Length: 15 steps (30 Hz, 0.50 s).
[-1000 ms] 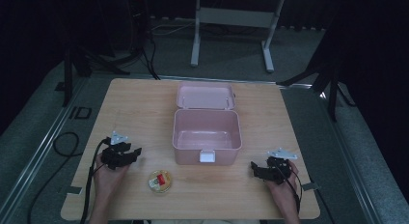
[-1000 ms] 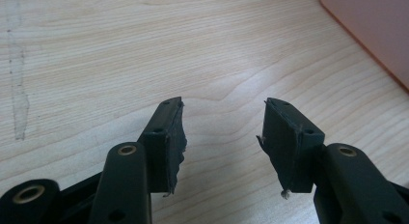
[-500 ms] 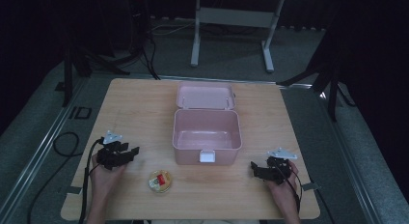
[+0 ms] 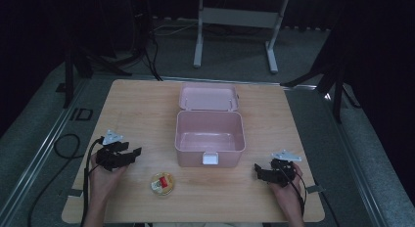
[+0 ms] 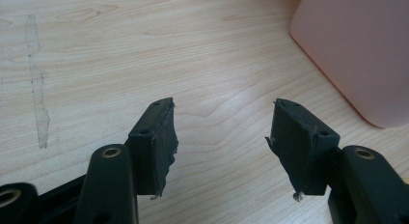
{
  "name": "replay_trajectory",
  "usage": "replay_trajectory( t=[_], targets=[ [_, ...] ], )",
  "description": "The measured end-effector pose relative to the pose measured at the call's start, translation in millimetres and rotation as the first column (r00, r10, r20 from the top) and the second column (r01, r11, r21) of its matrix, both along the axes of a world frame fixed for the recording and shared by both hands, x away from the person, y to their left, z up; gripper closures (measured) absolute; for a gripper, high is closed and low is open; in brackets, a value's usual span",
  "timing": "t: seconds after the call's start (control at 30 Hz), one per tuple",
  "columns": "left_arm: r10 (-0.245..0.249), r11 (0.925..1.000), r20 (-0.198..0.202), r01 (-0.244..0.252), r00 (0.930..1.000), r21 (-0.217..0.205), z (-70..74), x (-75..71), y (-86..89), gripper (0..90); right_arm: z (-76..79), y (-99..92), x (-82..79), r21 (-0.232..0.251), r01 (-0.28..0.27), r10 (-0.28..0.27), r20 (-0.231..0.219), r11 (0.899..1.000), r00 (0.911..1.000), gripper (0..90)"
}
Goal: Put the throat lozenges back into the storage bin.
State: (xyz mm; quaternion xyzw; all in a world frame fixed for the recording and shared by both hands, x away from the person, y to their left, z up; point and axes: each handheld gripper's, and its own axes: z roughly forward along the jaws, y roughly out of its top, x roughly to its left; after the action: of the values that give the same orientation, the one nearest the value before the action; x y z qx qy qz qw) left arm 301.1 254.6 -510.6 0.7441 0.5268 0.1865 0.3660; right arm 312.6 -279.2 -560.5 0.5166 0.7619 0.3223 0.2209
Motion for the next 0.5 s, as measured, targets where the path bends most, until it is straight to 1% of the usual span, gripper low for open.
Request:
replay_trajectory(
  t=[0.1, 0.3, 0.37, 0.43, 0.5],
  targets=[
    [-0.011, 0.9998, -0.004, 0.011, 0.9999, 0.018, 3.3, -0.6, -1.1, 40.3, 0.0, 0.0, 0.0, 0.0, 0.0, 0.0, 0.0, 1.0, 1.0, 12.7],
    [-0.027, 0.9993, -0.022, 0.028, 0.9994, 0.024, 8.6, -3.7, -1.0, 39.3, 0.0, 0.0, 0.0, 0.0, 0.0, 0.0, 0.0, 1.0, 1.0, 12.7],
    [-0.03, 0.9993, -0.021, 0.03, 0.9993, 0.022, 9.1, -4.0, -1.1, 38.0, 0.0, 0.0, 0.0, 0.0, 0.0, 0.0, 0.0, 1.0, 1.0, 12.7],
    [-0.033, 0.9983, -0.028, 0.034, 0.9991, 0.047, 11.5, -5.1, -3.4, 34.9, 0.0, 0.1, -0.2, 0.0, 0.0, 0.0, 0.0, 1.0, 1.0, 12.7],
    [-0.045, 0.9975, -0.031, 0.047, 0.9985, 0.053, 12.4, -5.6, -5.8, 33.1, 0.0, 0.2, -0.3, 0.0, 0.0, 0.0, 0.0, 1.0, 1.0, 12.7]
  ],
)
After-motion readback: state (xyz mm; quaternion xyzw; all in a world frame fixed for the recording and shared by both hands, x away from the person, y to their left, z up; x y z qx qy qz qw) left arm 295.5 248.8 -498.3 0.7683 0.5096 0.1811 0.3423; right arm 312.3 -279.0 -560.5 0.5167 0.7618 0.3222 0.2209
